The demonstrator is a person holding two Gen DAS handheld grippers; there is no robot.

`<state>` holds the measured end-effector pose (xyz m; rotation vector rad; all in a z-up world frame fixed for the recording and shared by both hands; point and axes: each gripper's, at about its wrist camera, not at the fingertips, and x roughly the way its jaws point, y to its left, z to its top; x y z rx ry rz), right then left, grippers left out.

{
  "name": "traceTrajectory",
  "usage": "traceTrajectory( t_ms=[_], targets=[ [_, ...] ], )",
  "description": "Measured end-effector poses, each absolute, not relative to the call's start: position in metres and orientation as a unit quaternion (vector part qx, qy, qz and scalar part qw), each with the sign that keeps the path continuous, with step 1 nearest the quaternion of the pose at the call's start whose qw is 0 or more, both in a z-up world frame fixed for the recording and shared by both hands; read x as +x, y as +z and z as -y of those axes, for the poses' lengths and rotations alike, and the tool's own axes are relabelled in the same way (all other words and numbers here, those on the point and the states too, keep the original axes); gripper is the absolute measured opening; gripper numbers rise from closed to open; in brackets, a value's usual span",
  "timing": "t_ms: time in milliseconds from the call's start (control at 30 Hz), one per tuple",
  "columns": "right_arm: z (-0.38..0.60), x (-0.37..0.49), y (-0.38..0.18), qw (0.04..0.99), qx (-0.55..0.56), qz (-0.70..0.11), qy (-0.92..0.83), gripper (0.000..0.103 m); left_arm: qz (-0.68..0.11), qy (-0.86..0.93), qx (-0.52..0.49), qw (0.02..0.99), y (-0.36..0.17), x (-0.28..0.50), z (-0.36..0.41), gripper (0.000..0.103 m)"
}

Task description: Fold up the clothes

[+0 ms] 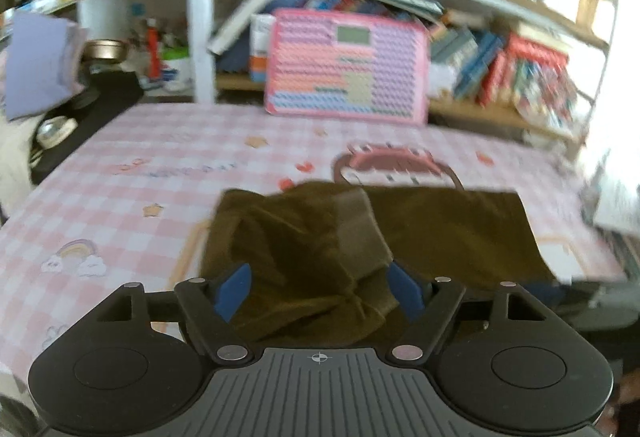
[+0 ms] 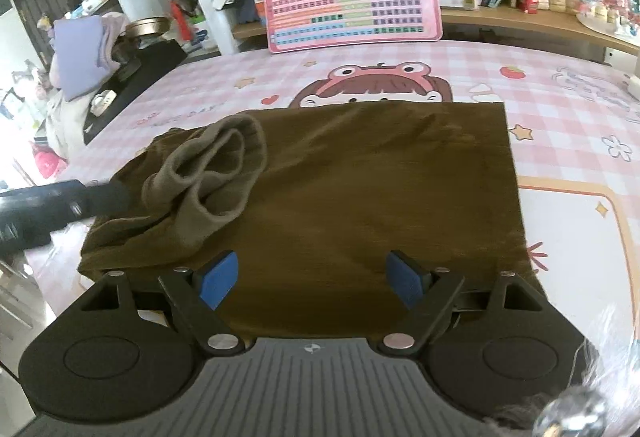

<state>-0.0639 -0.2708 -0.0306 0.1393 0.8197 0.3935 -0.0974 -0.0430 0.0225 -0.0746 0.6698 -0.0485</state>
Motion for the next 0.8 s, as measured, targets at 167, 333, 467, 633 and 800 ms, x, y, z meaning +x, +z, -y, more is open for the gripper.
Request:
traceTrajectory(
  t_ms=[167,333,467,633,800],
  targets=[
    [0.27,-0.065,-0.029,0.895,0.076,-0.395,0.192,0.08,-0.314,0.015,-0.059,0.947,0.029,-0.102,0.023,0.084],
    [0.269,-0.065,-0.028,0.893,0.09,-0.398,0.187,0.081,-0.306,0.037,-0.067,0.949,0.031,-0.108,0.005,0.091],
    [0.263,-0.065,-0.025,0.893,0.1,-0.4,0.181,0.083,-0.31,0.048,-0.08,0.946,0.026,-0.107,-0.011,0.096],
    [0.252,-0.061,-0.02,0.887,0.126,-0.408,0.178,0.085,-0.325,0.056,-0.113,0.937,0.015,-0.099,-0.037,0.097],
    [0.234,-0.049,-0.017,0.87,0.169,-0.426,0.183,0.087,-0.325,0.045,-0.143,0.934,0.01,-0.095,-0.062,0.097]
  ],
)
